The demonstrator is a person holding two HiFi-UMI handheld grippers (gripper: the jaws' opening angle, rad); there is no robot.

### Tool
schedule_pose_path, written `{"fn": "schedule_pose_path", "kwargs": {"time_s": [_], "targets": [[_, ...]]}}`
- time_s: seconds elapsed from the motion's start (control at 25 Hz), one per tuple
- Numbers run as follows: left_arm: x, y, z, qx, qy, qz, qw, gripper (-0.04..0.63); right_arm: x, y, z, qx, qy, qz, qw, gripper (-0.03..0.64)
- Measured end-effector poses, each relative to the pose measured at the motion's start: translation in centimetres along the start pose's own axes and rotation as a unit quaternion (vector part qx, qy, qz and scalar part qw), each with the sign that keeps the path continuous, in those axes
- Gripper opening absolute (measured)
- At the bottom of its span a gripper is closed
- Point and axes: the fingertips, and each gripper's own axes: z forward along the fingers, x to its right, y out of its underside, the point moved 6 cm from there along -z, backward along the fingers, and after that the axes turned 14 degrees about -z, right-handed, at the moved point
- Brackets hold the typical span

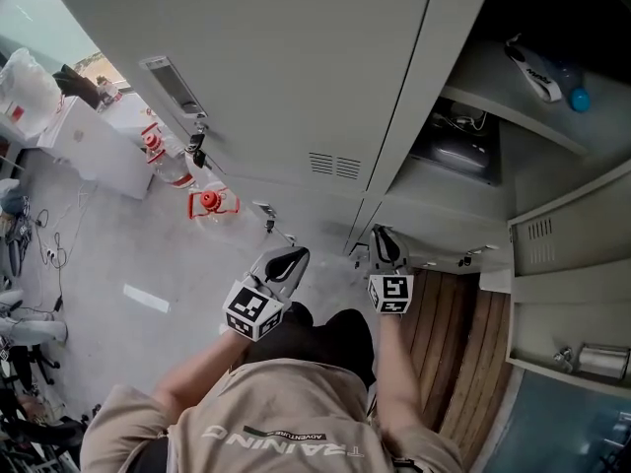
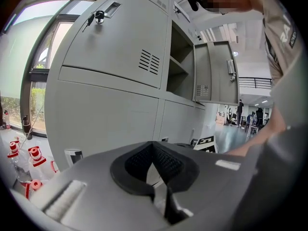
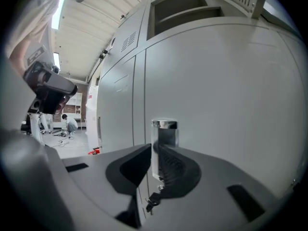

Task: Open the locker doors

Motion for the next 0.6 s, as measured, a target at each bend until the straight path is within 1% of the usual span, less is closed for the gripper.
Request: {"fn": "schedule_pose_path", "kwargs": {"time_s": [0.04,0.12,0.2,0.28,0.44,0.6], "targets": [[0.0,0.1,-0.1,-0.002,-0.001,0.0,1.0,0.006,-0.2,-0.1,0.1,0.001,-0.01,-0.003,1.0,0.023],[0.1,0.3,-0.4,-0.007,-0.002,0.001,1.0,0.006,-0.5,-0.2,0.3,0.001,-0.024,0.001,1.0,0.099],[0.3,0.5,-0.8,-0.015,-0.003,0.0,0.9999,0.006,-0.3,-0.2,0.0,-0.002,-0.017,0.016,1.0,0.096],[0.6,0.3,-1.2,-0.02,-0.003,0.0,0.9998,0.006,-0.3,-0.2,-0.7,-0.009,-0.012,0.026,1.0,0.054],[1.6,-1.0,-2.1,-0.025,-0.002,0.006,0.9997,0.006,-1.5,0.0,-3.4,-0.018,-0.027,0.035,0.999,0.051],[3.4,-2.4,-2.9,-0.042,0.011,0.009,0.999,0.006,-3.2,0.5,-8.5,-0.033,-0.036,0.049,0.998,0.051]]}}
